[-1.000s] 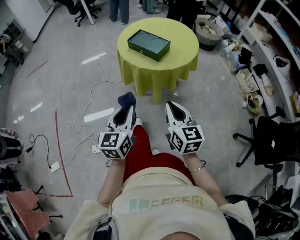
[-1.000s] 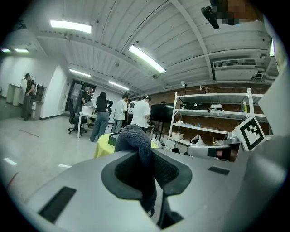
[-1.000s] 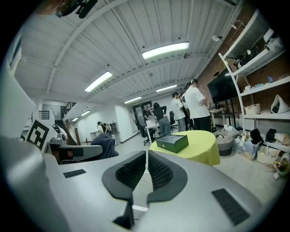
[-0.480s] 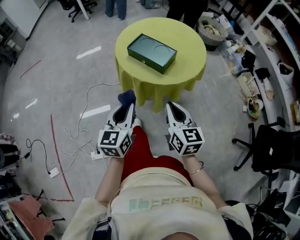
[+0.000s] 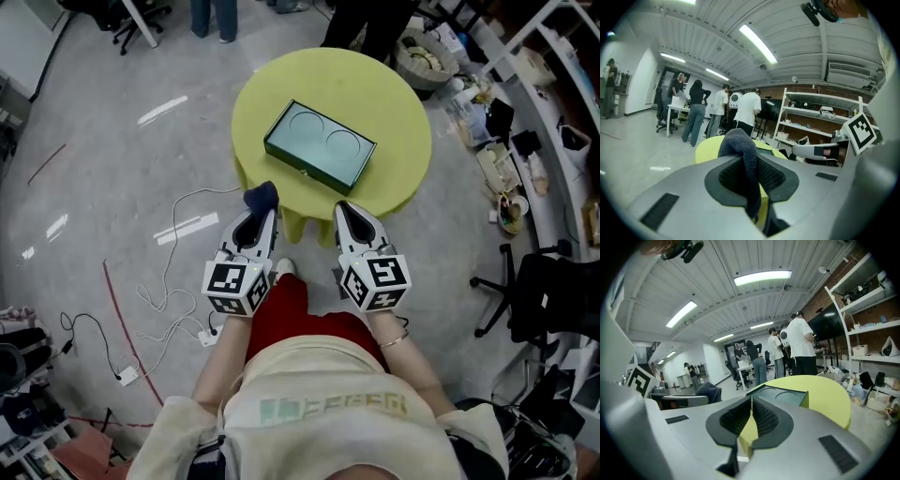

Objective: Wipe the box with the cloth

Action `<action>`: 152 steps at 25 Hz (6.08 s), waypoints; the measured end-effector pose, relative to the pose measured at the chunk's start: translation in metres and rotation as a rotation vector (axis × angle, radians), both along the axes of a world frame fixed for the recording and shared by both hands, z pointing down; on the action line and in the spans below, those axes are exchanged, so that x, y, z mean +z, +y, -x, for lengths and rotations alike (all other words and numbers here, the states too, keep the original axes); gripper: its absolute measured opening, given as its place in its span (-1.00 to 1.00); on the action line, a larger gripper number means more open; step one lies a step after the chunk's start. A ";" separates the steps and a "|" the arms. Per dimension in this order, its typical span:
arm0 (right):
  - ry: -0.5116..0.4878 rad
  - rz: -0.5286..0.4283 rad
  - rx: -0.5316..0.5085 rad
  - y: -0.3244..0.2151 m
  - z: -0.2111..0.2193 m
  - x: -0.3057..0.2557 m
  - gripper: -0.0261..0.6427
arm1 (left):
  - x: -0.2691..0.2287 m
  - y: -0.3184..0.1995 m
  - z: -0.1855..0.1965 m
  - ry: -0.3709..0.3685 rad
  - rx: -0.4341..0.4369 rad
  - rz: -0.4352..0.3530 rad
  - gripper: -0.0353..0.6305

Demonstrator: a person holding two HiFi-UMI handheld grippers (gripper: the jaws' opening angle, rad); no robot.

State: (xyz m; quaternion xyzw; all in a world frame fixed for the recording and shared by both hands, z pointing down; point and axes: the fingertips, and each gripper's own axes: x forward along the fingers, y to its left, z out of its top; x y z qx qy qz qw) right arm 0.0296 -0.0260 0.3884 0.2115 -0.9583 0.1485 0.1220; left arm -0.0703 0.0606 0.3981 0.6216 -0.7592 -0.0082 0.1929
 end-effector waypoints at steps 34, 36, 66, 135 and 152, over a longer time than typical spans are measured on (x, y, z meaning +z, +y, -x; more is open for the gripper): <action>0.036 -0.013 0.348 -0.205 0.014 0.003 -0.81 | -0.033 -0.271 0.062 -0.075 0.354 0.020 -0.70; 0.038 -0.002 0.353 -0.212 0.003 0.003 -0.81 | -0.039 -0.289 0.052 -0.081 0.367 0.017 -0.70; 0.149 0.140 0.771 -0.231 0.016 0.045 -0.81 | 0.014 -0.419 -0.037 -0.051 1.143 0.138 -0.70; 0.105 0.071 0.633 -0.125 -0.003 0.024 -0.81 | -0.019 -0.267 0.019 -0.174 0.887 0.235 -0.70; 0.155 0.136 0.728 -0.128 -0.034 0.051 -0.81 | 0.061 -0.296 -0.065 -0.167 1.066 0.368 -0.70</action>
